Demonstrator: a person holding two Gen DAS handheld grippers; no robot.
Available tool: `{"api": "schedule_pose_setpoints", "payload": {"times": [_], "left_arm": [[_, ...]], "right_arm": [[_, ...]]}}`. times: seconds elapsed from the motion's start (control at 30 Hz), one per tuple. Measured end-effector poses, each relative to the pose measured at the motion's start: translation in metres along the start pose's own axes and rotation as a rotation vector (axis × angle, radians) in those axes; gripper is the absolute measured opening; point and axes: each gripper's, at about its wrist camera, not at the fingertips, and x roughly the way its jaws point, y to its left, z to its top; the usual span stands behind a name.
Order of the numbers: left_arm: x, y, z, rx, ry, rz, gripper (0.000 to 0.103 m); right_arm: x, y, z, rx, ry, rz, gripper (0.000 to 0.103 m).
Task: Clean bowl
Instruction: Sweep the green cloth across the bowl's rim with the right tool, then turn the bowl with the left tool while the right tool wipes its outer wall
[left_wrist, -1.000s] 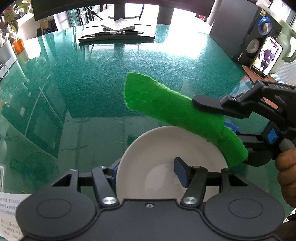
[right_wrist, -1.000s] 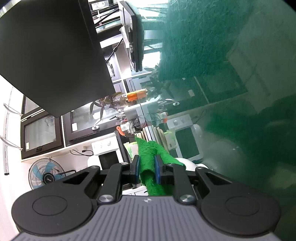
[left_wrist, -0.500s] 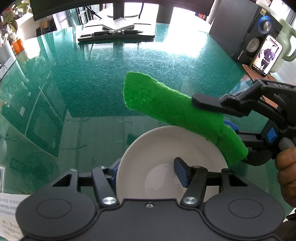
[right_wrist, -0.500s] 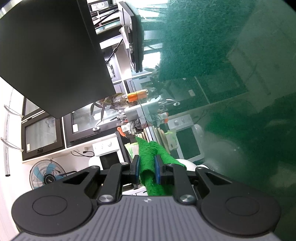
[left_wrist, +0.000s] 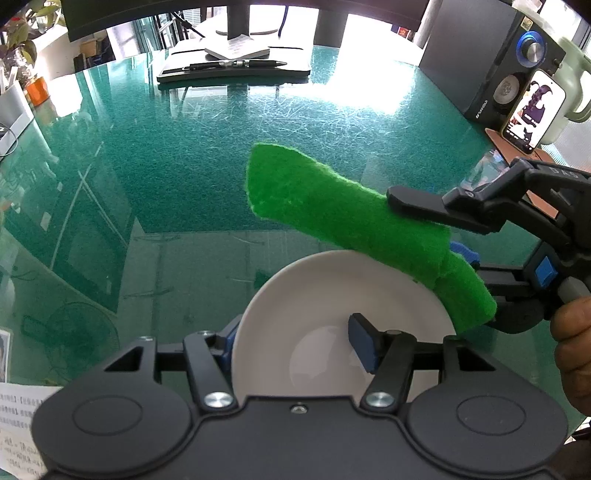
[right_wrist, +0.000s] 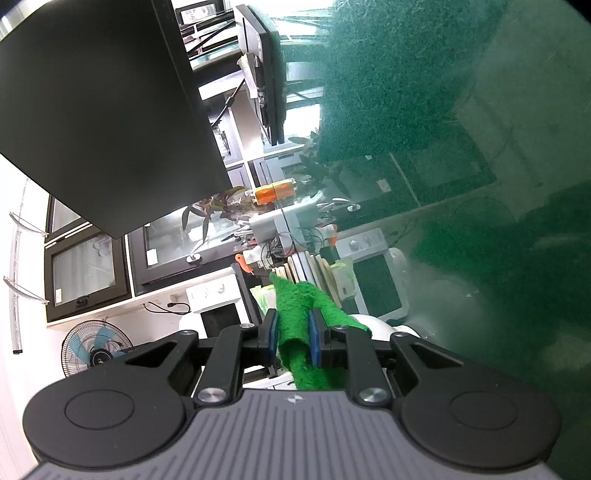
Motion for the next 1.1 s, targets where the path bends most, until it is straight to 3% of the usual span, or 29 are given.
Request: {"api": "schedule_pose_setpoints", "payload": {"times": [0.53, 0.93, 1.1], "left_arm": [[-0.002, -0.001, -0.001, 0.000, 0.001, 0.000, 0.059], [-0.002, 0.000, -0.002, -0.001, -0.006, -0.001, 0.059], [-0.001, -0.001, -0.002, -0.001, -0.007, 0.000, 0.060]], "right_arm": [[0.001, 0.001, -0.003, -0.014, 0.009, -0.002, 0.016], [-0.043, -0.004, -0.012, -0.027, -0.016, -0.032, 0.014], [-0.027, -0.005, -0.007, -0.019, -0.031, -0.043, 0.015]]}}
